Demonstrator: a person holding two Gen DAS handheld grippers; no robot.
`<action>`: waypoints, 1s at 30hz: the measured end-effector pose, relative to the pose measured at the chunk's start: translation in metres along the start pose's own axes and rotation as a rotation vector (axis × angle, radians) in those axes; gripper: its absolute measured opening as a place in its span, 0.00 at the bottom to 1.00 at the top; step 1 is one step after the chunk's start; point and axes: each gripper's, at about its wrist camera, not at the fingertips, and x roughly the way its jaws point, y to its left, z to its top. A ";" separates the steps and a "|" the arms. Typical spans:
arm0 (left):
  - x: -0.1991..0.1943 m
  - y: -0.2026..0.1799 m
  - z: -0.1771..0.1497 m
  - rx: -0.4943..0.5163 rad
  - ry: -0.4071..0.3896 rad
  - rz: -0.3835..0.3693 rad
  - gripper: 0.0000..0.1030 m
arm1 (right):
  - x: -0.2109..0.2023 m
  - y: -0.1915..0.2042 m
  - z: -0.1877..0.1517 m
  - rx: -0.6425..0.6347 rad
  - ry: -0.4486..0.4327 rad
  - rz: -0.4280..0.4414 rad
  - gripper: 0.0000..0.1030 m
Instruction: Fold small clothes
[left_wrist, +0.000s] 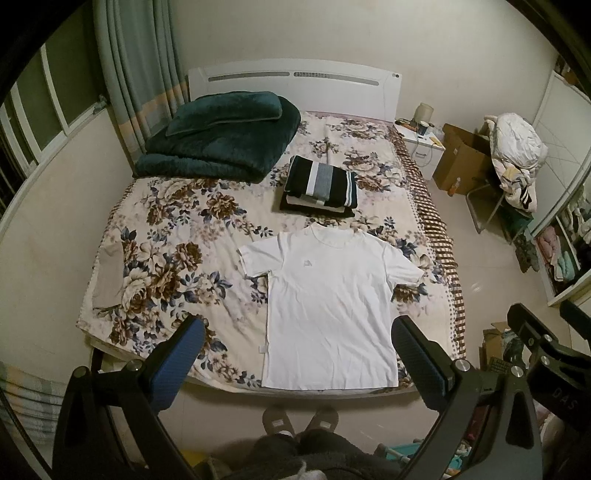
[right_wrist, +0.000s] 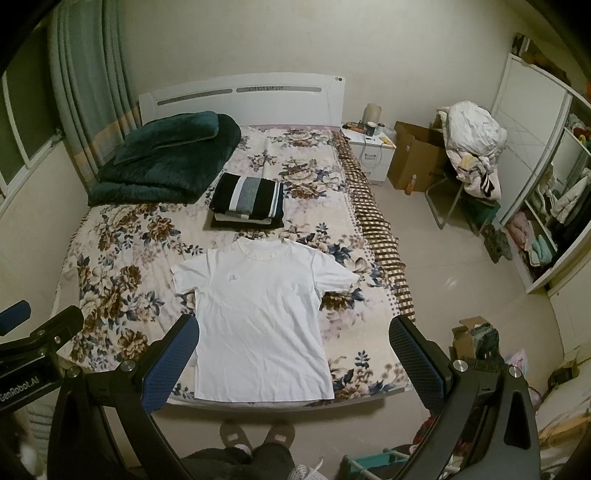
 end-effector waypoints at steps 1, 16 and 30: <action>-0.001 0.000 0.003 -0.002 -0.007 0.004 1.00 | 0.001 0.002 0.005 0.007 0.006 0.001 1.00; 0.233 0.002 0.035 -0.035 0.041 0.184 1.00 | 0.279 -0.158 -0.023 0.509 0.260 -0.040 1.00; 0.531 -0.016 -0.007 -0.181 0.301 0.350 1.00 | 0.712 -0.265 -0.112 1.065 0.454 0.263 0.70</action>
